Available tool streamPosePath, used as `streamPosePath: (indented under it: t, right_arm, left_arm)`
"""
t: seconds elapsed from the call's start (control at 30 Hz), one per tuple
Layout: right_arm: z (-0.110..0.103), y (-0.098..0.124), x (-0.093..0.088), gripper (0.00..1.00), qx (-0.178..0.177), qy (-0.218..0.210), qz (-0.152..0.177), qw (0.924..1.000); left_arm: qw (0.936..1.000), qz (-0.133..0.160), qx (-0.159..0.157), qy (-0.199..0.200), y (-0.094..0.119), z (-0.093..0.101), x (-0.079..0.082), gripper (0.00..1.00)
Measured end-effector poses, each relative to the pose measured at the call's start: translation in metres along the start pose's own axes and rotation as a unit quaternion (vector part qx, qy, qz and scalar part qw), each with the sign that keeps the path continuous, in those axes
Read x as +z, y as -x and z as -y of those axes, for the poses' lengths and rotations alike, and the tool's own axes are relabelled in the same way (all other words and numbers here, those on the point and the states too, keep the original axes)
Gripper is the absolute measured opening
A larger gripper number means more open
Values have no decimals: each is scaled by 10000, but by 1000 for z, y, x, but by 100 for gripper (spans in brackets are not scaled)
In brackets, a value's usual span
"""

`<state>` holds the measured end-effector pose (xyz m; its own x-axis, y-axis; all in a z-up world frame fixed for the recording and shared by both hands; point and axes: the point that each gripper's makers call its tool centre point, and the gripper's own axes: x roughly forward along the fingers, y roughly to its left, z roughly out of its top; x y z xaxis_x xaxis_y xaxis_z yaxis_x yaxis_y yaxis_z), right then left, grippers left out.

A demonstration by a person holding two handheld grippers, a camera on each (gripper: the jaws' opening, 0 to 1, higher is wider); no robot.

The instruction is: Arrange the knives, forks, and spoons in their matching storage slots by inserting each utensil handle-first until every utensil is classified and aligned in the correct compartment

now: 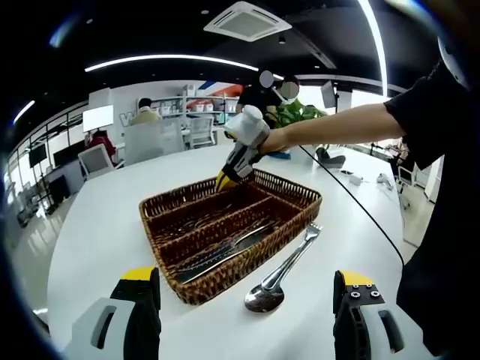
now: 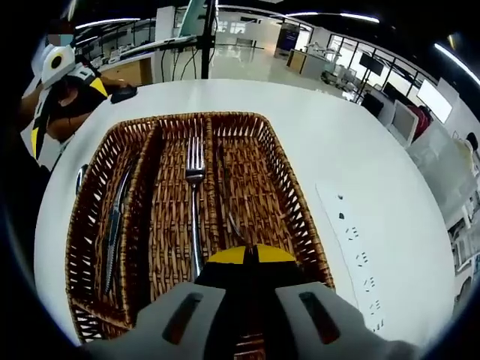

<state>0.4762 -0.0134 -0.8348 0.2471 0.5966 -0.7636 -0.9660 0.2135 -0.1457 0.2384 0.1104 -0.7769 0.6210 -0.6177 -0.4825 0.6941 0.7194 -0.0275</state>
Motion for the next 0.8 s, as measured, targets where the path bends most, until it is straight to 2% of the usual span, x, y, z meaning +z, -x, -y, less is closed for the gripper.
streamPosePath:
  t: [0.1, 0.2, 0.3, 0.43, 0.6, 0.7, 0.8]
  right_arm:
    - [-1, -1, 0, 0, 41, -57, -24, 10000]
    - [-1, -1, 2, 1, 104, -313, -42, 9994]
    - [-1, 0, 1, 2, 50, -217, -88, 9997]
    - [6, -1, -3, 6, -220, -67, -223, 9995]
    - [6, -2, -3, 7, -284, -120, -239, 9992]
    - [11, -1, -3, 13, -451, -93, -249, 9986]
    - [11, 0, -3, 14, -432, -138, -239, 9987]
  left_arm:
    - [10000, -39, 3, 5, 0, -2, -3, 100]
    - [10000, -36, 12, 12, 0, -4, -3, 100]
    - [10000, -4, 22, 29, -1, -4, -1, 100]
    - [10000, -5, 13, -18, -4, -3, 0, 100]
    - [10000, 12, -12, -30, -5, 0, 2, 100]
    - [10000, 18, -5, -33, -4, 0, 2, 100]
    - [10000, 46, 7, -37, -2, -1, 4, 100]
